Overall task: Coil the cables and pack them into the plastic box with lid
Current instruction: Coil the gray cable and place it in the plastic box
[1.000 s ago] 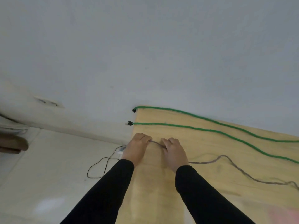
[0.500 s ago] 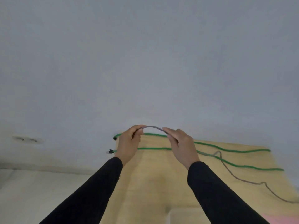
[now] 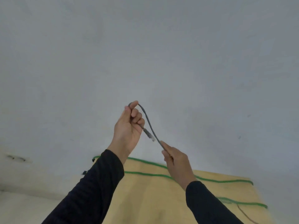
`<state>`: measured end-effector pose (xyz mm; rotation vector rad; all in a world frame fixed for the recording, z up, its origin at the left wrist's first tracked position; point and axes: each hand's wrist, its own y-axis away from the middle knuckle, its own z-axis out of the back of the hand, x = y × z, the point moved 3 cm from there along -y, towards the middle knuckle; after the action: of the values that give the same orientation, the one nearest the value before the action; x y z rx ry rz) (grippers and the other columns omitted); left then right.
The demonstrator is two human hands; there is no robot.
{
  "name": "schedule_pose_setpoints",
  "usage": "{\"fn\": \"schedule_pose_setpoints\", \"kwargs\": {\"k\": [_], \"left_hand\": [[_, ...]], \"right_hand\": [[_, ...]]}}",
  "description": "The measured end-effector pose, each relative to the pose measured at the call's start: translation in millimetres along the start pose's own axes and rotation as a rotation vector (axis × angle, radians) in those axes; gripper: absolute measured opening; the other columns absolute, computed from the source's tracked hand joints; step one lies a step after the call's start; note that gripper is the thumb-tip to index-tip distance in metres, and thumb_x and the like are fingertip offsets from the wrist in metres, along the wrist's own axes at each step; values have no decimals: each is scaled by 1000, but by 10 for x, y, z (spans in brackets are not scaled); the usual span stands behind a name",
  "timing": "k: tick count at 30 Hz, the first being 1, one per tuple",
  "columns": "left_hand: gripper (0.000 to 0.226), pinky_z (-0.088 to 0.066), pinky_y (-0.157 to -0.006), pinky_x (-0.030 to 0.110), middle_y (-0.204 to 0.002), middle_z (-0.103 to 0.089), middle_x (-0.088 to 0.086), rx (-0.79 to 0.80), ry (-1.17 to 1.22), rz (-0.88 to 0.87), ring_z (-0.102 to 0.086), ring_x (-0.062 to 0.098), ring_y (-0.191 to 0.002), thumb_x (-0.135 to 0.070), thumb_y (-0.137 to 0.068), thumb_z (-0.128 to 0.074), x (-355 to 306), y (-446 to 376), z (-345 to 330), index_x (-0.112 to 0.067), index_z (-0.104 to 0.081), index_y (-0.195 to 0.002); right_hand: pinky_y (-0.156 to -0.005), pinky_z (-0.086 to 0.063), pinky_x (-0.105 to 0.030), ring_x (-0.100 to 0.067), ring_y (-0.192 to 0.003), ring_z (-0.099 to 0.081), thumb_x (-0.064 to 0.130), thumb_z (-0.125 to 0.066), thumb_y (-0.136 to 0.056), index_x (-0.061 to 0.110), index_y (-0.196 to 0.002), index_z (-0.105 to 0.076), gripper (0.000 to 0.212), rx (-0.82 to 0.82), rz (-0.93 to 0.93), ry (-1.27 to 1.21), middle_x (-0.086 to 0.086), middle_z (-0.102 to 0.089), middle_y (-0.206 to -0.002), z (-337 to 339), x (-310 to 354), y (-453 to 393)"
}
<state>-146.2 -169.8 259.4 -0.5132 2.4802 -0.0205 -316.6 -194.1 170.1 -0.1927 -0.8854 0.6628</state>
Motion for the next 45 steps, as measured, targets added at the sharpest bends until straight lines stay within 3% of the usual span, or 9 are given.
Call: {"fn": "schedule_pose_setpoints", "kwargs": {"k": [11, 15, 20, 25, 30, 34, 37, 41, 45], "left_hand": [[30, -44, -76, 17, -90, -65, -6, 59, -463, -79, -62, 2, -79, -26, -100, -31, 458, 142, -475, -23, -54, -119], [31, -50, -67, 20, -77, -67, -4, 239, -703, 76, -60, 9, -69, -27, -100, -33, 576, 398, -568, -23, -58, -117], [38, -39, -56, 17, -59, -55, -2, 434, -813, 143, -42, 12, -50, -25, -101, -25, 625, 742, -682, -15, -59, -116], [39, -27, -46, 14, -51, -28, -11, 503, -473, 174, -24, 5, -45, -28, -95, -32, 393, 752, -927, -13, -64, -111], [35, -29, -48, 13, -52, -33, -10, 442, -88, 14, -29, 4, -45, -26, -97, -30, 8, 437, -1230, -15, -57, -117], [35, -34, -61, 16, -57, -39, -10, 262, -410, -254, -33, 6, -53, -28, -102, -22, -239, 115, -1132, -28, -51, -122], [36, -36, -68, 21, -64, -44, -8, 188, -893, -343, -40, 7, -58, -32, -101, -25, -146, 84, -893, -30, -48, -129], [31, -42, -59, 13, -68, -57, -12, 352, -1086, -246, -53, -2, -62, -35, -99, -32, 156, 384, -653, -37, -51, -123], [37, -35, -53, 18, -55, -47, -3, 555, -889, 4, -39, 11, -50, -36, -100, -28, 368, 768, -658, -27, -59, -117]], "right_hand": [[-44, -41, -21, -13, -49, -49, 30, -40, -91, 18, -98, -67, 31, 94, 473, 262, 4, -58, -69, 759, 625, 12], [-58, -34, -6, 4, -57, -44, 25, -53, -90, 20, -94, -70, 18, 58, 386, 167, 20, -46, -70, 1255, 775, -281], [-61, -42, -11, -7, -63, -55, 21, -73, -77, 21, -88, -73, 11, 140, 189, 2, 4, -64, -73, 1681, 919, -575], [-64, -41, -9, 0, -65, -54, 27, -60, -86, 34, -91, -72, 14, 31, 87, -247, 18, -63, -68, 1711, 790, -605], [-58, -35, -15, 2, -50, -44, 20, -47, -95, 35, -113, -60, 26, -48, 11, -172, 11, -45, -56, 1206, 594, -424], [-72, -47, -21, -9, -72, -60, 25, -41, -97, 20, -128, -51, 33, 210, 155, 89, 6, -67, -86, 772, 776, -80], [-80, -49, -36, -23, -85, -61, 24, -43, -97, 15, -119, -57, 28, 196, 274, 168, -7, -69, -98, 846, 1025, -89], [-74, -48, -21, -9, -78, -64, 22, -60, -87, 20, -99, -70, 15, 99, 325, 99, 0, -72, -91, 1286, 1236, -321], [-64, -44, -12, -4, -67, -59, 17, -75, -75, 20, -84, -74, 10, 76, 146, -69, 8, -66, -77, 1723, 1211, -539]]}}
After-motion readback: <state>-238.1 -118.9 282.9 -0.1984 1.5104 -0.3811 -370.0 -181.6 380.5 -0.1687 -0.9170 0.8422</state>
